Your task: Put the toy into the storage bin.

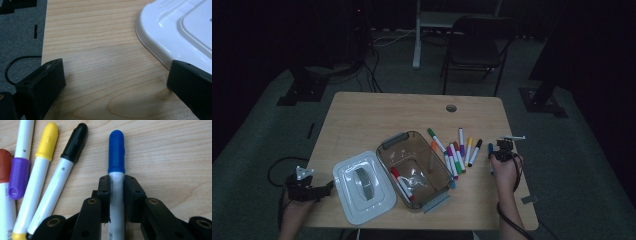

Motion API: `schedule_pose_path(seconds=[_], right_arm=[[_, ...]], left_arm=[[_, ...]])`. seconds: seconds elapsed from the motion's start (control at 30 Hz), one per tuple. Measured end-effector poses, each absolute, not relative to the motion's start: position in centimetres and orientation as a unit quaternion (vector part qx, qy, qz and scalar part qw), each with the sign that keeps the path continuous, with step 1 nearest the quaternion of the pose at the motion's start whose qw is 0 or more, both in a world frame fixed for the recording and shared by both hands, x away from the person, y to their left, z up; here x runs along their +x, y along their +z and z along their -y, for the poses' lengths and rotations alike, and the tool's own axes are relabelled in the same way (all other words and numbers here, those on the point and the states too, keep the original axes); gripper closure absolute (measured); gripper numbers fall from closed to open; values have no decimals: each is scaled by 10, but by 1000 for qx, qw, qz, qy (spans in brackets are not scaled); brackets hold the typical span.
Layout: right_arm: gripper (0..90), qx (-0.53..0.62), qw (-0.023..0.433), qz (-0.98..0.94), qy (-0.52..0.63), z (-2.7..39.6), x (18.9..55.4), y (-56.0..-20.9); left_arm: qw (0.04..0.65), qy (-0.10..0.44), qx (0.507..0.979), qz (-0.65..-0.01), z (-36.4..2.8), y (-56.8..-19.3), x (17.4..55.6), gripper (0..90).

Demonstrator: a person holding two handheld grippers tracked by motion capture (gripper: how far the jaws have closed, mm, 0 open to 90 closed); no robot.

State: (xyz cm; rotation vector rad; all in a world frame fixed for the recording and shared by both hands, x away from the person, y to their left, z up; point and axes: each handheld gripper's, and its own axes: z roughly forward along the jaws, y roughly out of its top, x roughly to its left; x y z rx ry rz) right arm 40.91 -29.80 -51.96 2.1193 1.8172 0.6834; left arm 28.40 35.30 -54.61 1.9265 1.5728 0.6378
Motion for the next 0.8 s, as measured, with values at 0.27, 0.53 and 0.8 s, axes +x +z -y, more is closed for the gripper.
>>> schedule_pose_path(seconds=[0.27,0.53,0.8], right_arm=[[771,710,129,-632,280,298,394,-488],[771,656,129,-660,342,271,377,-434],[770,587,117,-703,385,225,362,-391]], left_arm=[[283,238,720,-588,-353,-546,284,22],[283,238,720,-588,-353,-546,284,22],[283,239,720,-587,-353,-546,284,22]])
